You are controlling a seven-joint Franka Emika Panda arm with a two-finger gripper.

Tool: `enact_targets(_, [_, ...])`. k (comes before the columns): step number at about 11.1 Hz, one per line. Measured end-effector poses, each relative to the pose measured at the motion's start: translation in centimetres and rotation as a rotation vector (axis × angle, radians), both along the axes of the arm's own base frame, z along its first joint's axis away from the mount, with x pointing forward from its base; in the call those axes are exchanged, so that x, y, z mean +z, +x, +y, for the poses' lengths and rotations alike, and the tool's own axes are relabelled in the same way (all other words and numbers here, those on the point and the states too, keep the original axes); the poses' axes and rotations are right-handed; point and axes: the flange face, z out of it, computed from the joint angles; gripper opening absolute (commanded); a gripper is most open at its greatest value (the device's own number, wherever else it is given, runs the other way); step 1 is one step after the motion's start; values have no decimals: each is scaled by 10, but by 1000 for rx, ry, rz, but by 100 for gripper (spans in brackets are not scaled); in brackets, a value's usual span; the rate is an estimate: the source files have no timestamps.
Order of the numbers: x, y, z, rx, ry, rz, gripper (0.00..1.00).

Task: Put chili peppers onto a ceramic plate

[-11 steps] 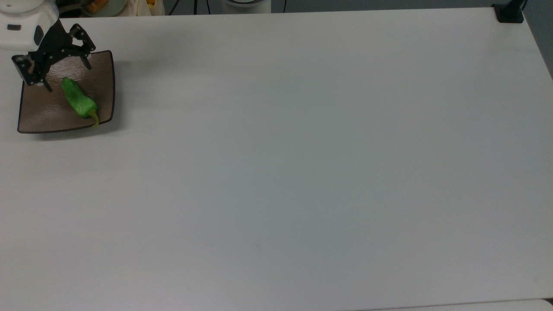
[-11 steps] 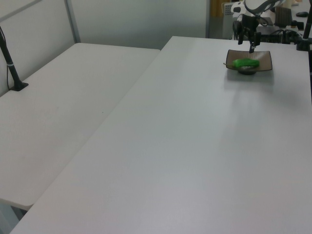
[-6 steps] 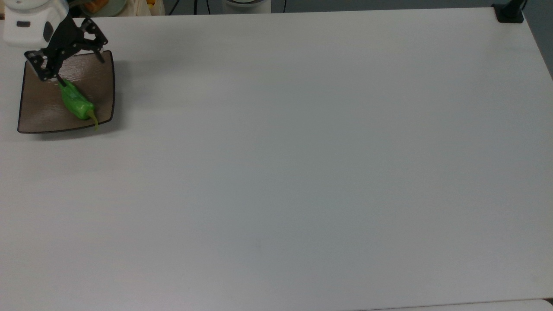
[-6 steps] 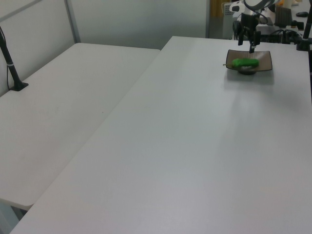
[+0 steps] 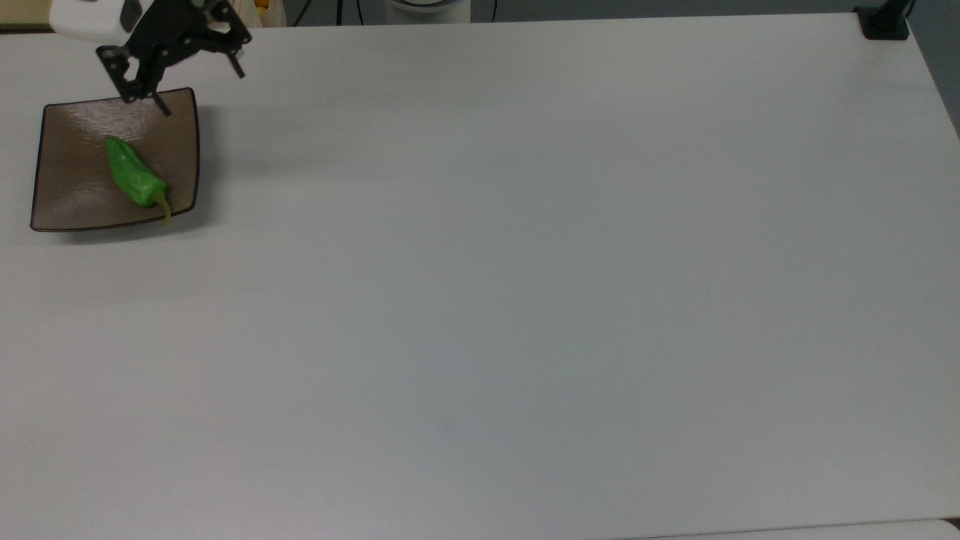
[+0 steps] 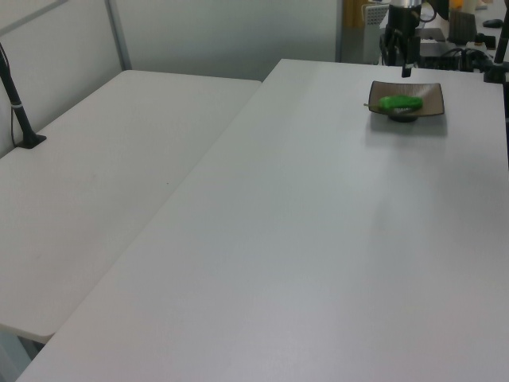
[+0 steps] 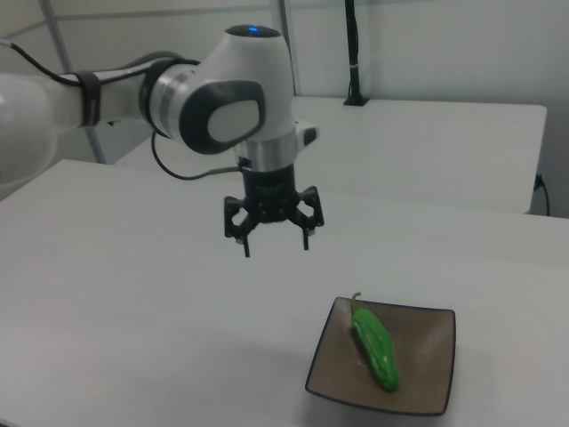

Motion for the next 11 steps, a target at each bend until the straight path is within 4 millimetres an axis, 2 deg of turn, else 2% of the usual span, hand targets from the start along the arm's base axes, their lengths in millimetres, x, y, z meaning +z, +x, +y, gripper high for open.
enact_targets(4, [32,-3,55,-113,7,-8,100])
enact_targets(7, [50,-4,105,-201,7,-20,100])
enact_targets(11, [49,-2,179,-374,7,-5,100])
